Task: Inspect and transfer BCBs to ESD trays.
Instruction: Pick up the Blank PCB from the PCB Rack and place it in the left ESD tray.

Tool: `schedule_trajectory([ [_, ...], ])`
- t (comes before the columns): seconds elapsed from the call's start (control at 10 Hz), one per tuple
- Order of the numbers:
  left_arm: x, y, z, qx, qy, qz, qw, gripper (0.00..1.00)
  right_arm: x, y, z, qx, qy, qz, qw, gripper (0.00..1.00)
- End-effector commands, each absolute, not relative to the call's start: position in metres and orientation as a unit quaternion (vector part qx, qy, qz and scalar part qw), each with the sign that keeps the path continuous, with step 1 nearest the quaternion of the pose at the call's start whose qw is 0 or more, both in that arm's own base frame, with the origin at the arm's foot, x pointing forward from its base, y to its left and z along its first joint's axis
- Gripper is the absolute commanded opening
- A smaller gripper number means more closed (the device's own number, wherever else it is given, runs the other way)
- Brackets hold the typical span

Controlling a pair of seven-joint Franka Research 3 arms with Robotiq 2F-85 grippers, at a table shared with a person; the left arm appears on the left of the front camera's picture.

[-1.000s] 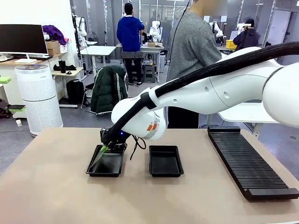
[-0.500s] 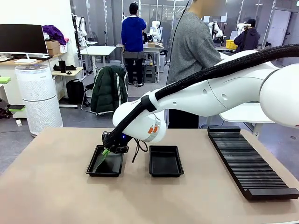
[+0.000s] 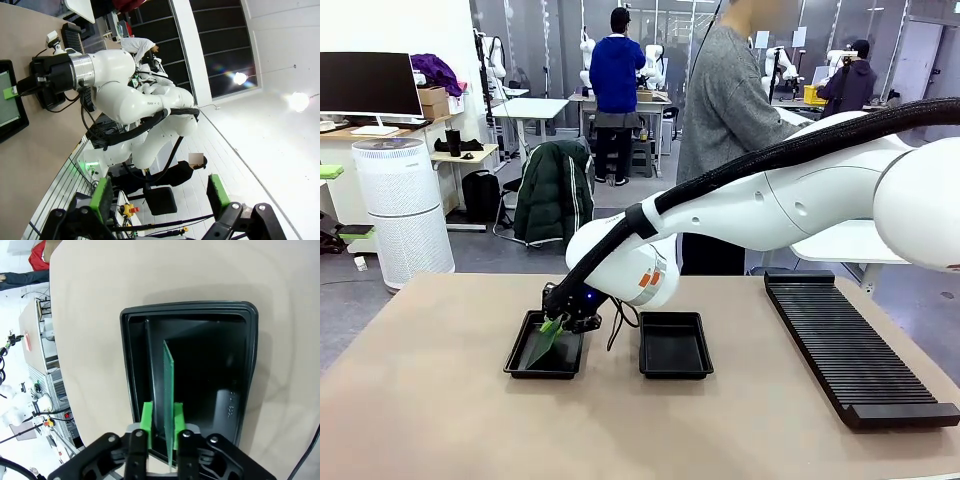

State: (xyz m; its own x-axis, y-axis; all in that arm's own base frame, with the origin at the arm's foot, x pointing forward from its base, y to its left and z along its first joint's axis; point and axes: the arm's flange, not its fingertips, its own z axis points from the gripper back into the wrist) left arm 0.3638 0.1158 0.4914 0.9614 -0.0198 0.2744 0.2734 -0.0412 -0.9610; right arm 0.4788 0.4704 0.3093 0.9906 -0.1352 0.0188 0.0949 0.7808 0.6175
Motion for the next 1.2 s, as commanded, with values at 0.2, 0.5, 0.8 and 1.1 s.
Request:
schedule_trajectory([
  [0.2, 0.363, 0.116, 0.492, -0.714, -0.088, -0.101, 0.687, 1.0, 0.474, 0.467, 0.326, 0.292, -0.014, -0.061, 0.954, 0.67],
  [0.5, 0.363, 0.116, 0.492, -0.714, -0.088, -0.101, 0.687, 1.0, 0.479, 0.48, 0.341, 0.255, -0.005, -0.059, 0.965, 1.0],
  [0.8, 0.363, 0.116, 0.492, -0.714, -0.088, -0.101, 0.687, 1.0, 0.485, 0.497, 0.356, 0.221, 0.008, -0.06, 0.973, 1.0],
  [1.1, 0.363, 0.116, 0.492, -0.714, -0.088, -0.101, 0.687, 1.0, 0.482, 0.503, 0.372, 0.193, 0.015, -0.071, 0.978, 1.0],
])
